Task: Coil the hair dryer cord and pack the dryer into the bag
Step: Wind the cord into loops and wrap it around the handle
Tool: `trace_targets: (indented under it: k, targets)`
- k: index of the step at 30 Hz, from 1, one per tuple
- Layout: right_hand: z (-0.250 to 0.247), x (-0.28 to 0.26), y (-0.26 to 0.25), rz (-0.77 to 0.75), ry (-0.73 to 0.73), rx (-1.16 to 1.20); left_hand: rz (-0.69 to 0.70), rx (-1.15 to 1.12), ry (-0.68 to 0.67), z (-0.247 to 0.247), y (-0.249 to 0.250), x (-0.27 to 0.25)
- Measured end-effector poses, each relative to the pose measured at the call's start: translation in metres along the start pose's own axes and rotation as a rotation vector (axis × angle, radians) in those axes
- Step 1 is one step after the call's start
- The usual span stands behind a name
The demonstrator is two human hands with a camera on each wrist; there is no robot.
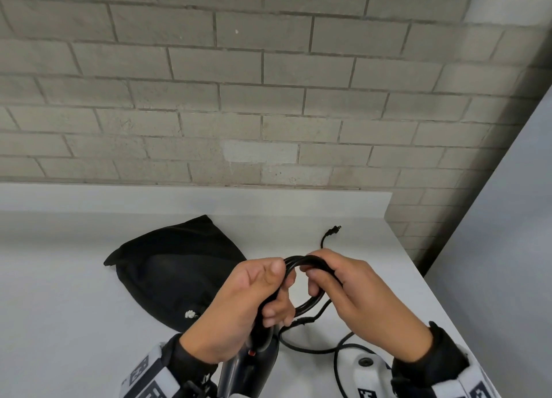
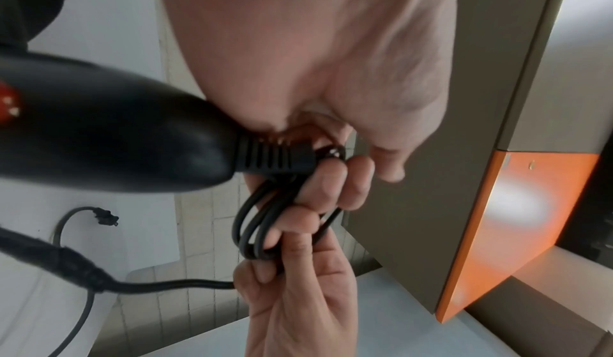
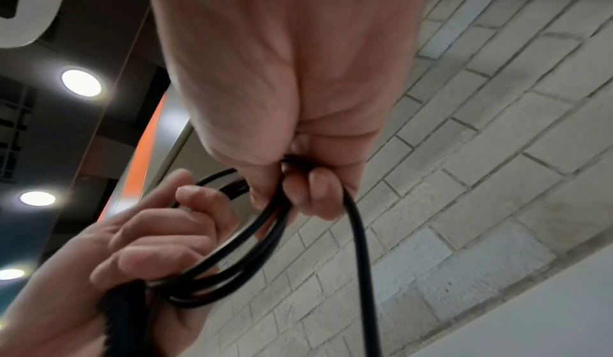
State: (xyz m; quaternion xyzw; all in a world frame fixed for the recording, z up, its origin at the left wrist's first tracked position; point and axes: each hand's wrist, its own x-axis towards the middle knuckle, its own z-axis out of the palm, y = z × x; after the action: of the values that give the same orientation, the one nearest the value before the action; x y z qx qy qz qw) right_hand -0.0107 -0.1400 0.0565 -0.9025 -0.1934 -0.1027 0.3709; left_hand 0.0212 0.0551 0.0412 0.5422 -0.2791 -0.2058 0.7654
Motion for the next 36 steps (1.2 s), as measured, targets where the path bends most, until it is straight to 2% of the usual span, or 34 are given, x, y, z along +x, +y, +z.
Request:
trace_targets:
  k: [5, 10, 12, 15, 18, 23, 27, 29, 31, 33, 36]
  targets:
    - [-0.007, -0.004, 0.0, 0.049, -0.122, 0.132, -0.009, 0.105, -0.028, -0.001, 0.003, 0.001]
    - [-0.005, -0.006, -0.001, 0.128, -0.141, 0.479, -0.048, 0.138, -0.029, -0.001, 0.007, 0.002]
    - [0.0, -0.006, -0.003, 0.144, -0.122, 0.515, -0.064, 0.133, -0.033, -0.001, 0.008, 0.002]
    - [0.007, -0.007, -0.005, 0.157, -0.048, 0.508, -0.094, 0.088, -0.043, -0.003, 0.008, 0.0]
    - [0.013, -0.01, -0.007, 0.18, 0.025, 0.514, -0.063, 0.2, -0.044, -0.01, 0.007, -0.005]
    - [0.022, -0.013, -0.013, 0.24, 0.092, 0.552, 0.031, 0.618, 0.116, -0.005, -0.005, -0.022]
    - [0.021, -0.014, -0.014, 0.202, 0.048, 0.575, 0.106, 0.687, 0.205, 0.001, -0.01, -0.025]
    - [0.016, -0.015, -0.012, 0.17, 0.035, 0.56, 0.117, 0.694, 0.206, 0.002, -0.008, -0.023]
    - [0.009, -0.016, -0.013, 0.125, 0.071, 0.435, 0.119, 0.682, 0.189, 0.004, -0.005, -0.022]
    - [0.001, -0.015, -0.011, 0.087, 0.182, 0.323, 0.122, 0.668, 0.151, 0.005, -0.004, -0.022]
    - [-0.011, -0.012, -0.011, 0.028, 0.331, 0.296, 0.131, 0.734, 0.066, 0.007, -0.004, -0.022]
